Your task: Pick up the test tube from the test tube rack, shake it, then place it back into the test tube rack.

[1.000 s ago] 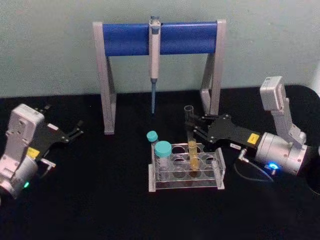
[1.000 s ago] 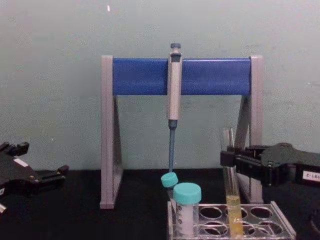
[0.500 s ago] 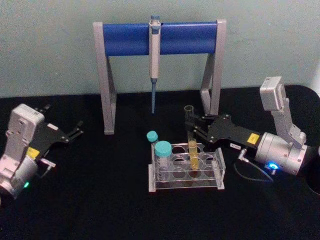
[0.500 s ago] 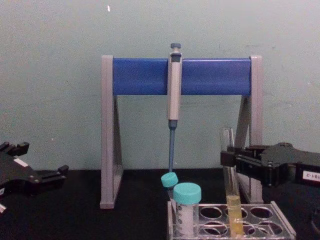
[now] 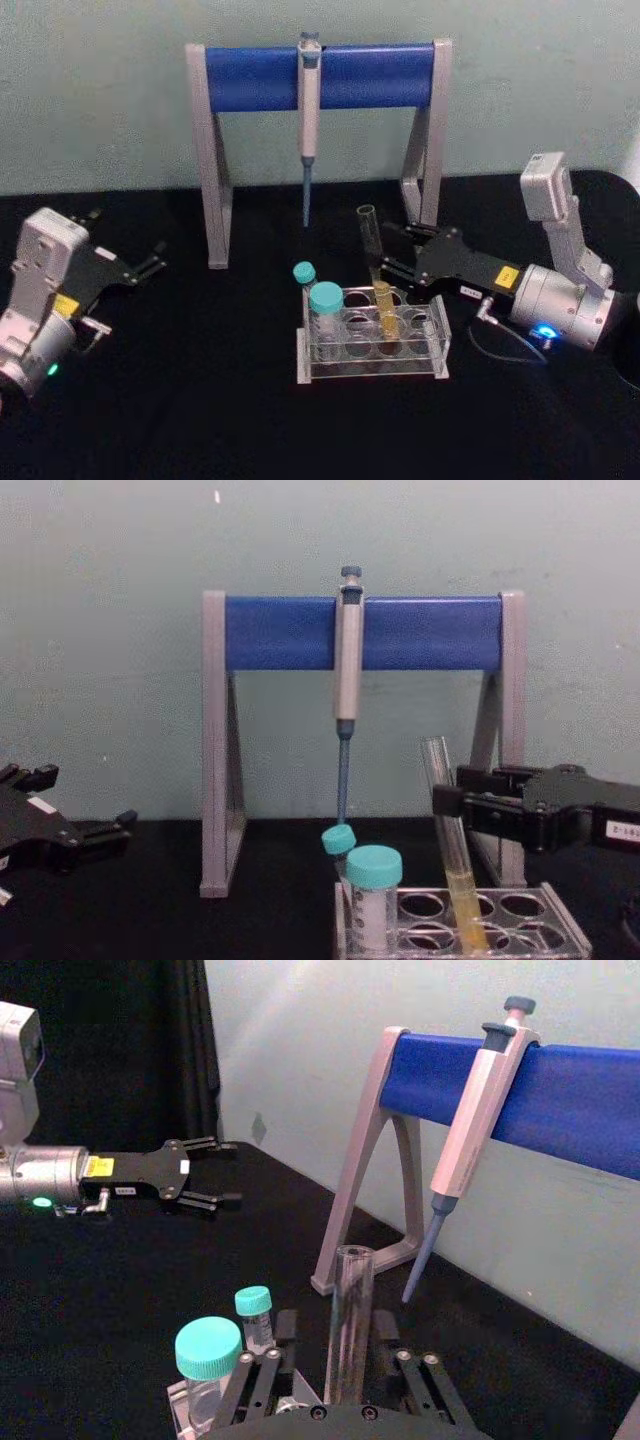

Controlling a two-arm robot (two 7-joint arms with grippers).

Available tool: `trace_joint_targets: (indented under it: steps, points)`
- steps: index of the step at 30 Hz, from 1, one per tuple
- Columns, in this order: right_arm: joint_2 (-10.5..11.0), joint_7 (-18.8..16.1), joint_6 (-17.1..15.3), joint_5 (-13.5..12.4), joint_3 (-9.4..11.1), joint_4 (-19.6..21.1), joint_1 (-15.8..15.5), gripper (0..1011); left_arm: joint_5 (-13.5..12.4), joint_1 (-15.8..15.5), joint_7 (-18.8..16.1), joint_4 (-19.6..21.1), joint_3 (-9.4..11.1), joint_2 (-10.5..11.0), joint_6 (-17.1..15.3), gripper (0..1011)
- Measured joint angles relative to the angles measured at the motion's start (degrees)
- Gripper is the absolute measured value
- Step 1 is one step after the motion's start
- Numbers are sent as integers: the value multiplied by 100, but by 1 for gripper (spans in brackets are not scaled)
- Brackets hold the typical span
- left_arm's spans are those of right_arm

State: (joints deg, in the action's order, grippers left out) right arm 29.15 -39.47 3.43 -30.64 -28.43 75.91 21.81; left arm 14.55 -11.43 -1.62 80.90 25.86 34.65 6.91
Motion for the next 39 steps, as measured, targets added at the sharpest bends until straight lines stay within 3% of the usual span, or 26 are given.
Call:
trace_joint_targets:
  steps: [11, 18, 29, 33, 36, 39]
  points:
    - [0, -3, 2, -3, -1, 0, 0, 824, 0, 0, 0, 0, 0, 0, 0, 1001]
    - [0, -3, 2, -3, 0, 0, 0, 1000, 0, 0, 0, 0, 0, 0, 0, 1001]
    - [27, -78, 184, -49, 60, 65, -57, 1000, 0, 0, 0, 0, 0, 0, 0, 1001]
    - [15, 27, 548, -236, 338, 288, -280, 1000, 0, 0, 0, 0, 0, 0, 0, 1001]
    - [-22, 291, 766, -305, 575, 482, -469, 1000, 0, 0, 0, 0, 0, 0, 0, 1001]
    - [-82, 892, 914, -166, 850, 774, -720, 1000, 0, 0, 0, 0, 0, 0, 0, 1001]
